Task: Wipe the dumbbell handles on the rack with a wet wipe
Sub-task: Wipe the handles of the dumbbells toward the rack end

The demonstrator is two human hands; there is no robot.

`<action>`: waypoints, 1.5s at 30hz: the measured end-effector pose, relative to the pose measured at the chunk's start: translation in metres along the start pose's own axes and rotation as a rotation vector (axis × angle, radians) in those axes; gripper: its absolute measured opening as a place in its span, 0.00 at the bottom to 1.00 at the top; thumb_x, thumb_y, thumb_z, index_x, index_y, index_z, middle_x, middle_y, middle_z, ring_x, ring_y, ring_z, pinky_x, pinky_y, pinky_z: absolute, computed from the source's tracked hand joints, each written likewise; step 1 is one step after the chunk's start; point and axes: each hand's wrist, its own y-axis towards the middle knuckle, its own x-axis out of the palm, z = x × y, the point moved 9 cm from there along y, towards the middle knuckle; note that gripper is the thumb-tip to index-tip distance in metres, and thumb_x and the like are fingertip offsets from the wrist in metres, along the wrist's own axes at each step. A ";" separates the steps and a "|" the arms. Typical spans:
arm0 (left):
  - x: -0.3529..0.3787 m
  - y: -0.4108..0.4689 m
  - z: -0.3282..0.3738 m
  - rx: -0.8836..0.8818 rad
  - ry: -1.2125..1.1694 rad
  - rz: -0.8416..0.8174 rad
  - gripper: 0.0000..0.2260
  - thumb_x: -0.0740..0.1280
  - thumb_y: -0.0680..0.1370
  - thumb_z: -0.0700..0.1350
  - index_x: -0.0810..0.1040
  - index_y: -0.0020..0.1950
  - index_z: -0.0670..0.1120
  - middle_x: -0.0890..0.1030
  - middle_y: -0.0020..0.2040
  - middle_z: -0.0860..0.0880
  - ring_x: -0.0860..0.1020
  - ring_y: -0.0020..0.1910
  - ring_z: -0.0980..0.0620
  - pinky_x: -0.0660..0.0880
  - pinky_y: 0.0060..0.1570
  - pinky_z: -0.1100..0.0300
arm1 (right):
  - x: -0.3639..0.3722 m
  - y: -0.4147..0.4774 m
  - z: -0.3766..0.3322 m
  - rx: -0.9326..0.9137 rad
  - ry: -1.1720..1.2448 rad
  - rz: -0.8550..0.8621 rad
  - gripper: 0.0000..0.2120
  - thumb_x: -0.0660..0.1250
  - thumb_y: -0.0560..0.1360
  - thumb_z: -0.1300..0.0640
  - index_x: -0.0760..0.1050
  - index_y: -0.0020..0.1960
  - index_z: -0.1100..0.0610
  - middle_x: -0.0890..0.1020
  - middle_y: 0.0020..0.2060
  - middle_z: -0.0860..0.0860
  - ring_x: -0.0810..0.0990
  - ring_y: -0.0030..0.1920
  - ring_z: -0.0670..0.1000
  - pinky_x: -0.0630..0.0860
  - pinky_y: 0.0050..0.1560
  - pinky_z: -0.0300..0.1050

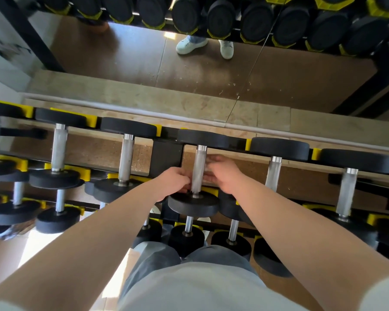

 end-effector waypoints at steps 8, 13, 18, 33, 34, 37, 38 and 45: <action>-0.009 -0.001 -0.001 0.066 -0.153 0.079 0.08 0.72 0.79 0.41 0.85 0.57 0.46 0.87 0.49 0.48 0.86 0.47 0.53 0.84 0.52 0.55 | 0.004 -0.003 0.016 0.055 -0.764 -0.147 0.13 0.63 0.80 0.68 0.80 0.60 0.58 0.84 0.52 0.58 0.83 0.51 0.55 0.83 0.55 0.52; -0.010 0.001 -0.005 0.037 -0.223 0.065 0.07 0.70 0.80 0.38 0.85 0.57 0.45 0.88 0.49 0.47 0.87 0.49 0.53 0.83 0.54 0.54 | 0.007 -0.005 0.012 0.079 -0.705 -0.153 0.12 0.64 0.79 0.69 0.78 0.61 0.60 0.83 0.50 0.56 0.83 0.48 0.52 0.84 0.48 0.45; -0.011 -0.005 -0.001 0.089 -0.392 0.082 0.10 0.70 0.79 0.34 0.84 0.58 0.45 0.87 0.52 0.46 0.86 0.52 0.50 0.82 0.54 0.56 | 0.001 0.008 -0.021 -0.047 0.177 -0.034 0.16 0.60 0.79 0.76 0.79 0.55 0.59 0.82 0.50 0.57 0.82 0.51 0.55 0.82 0.52 0.49; -0.005 -0.003 0.005 0.021 0.090 0.043 0.11 0.70 0.77 0.35 0.87 0.53 0.48 0.86 0.50 0.48 0.84 0.51 0.49 0.81 0.58 0.54 | -0.004 0.013 -0.020 -0.093 0.135 -0.010 0.19 0.60 0.78 0.77 0.77 0.65 0.66 0.82 0.54 0.59 0.81 0.48 0.54 0.80 0.45 0.43; -0.005 -0.002 0.005 0.017 0.050 0.045 0.11 0.70 0.77 0.35 0.87 0.52 0.48 0.86 0.51 0.48 0.84 0.51 0.49 0.81 0.58 0.54 | -0.005 0.012 -0.017 -0.086 0.088 -0.017 0.18 0.61 0.78 0.76 0.77 0.65 0.66 0.82 0.55 0.60 0.81 0.48 0.54 0.80 0.45 0.42; -0.006 -0.001 0.006 0.027 -0.104 0.047 0.10 0.72 0.77 0.34 0.86 0.55 0.43 0.86 0.54 0.46 0.85 0.52 0.49 0.82 0.57 0.54 | -0.004 -0.005 0.006 0.027 -0.427 -0.070 0.13 0.65 0.79 0.72 0.80 0.60 0.62 0.83 0.54 0.61 0.82 0.47 0.55 0.82 0.49 0.46; -0.007 -0.001 0.009 0.047 -0.178 0.050 0.10 0.71 0.77 0.33 0.86 0.56 0.42 0.86 0.54 0.44 0.86 0.51 0.48 0.82 0.56 0.54 | -0.001 -0.011 0.013 0.036 -0.699 -0.119 0.09 0.66 0.79 0.69 0.81 0.54 0.60 0.84 0.51 0.59 0.82 0.46 0.54 0.81 0.49 0.47; -0.008 -0.008 0.016 0.139 -0.380 0.057 0.18 0.65 0.79 0.27 0.79 0.67 0.39 0.84 0.60 0.43 0.84 0.57 0.51 0.81 0.59 0.56 | -0.004 -0.014 0.011 0.012 -0.467 -0.035 0.13 0.66 0.77 0.72 0.81 0.50 0.56 0.83 0.47 0.57 0.82 0.49 0.55 0.83 0.58 0.53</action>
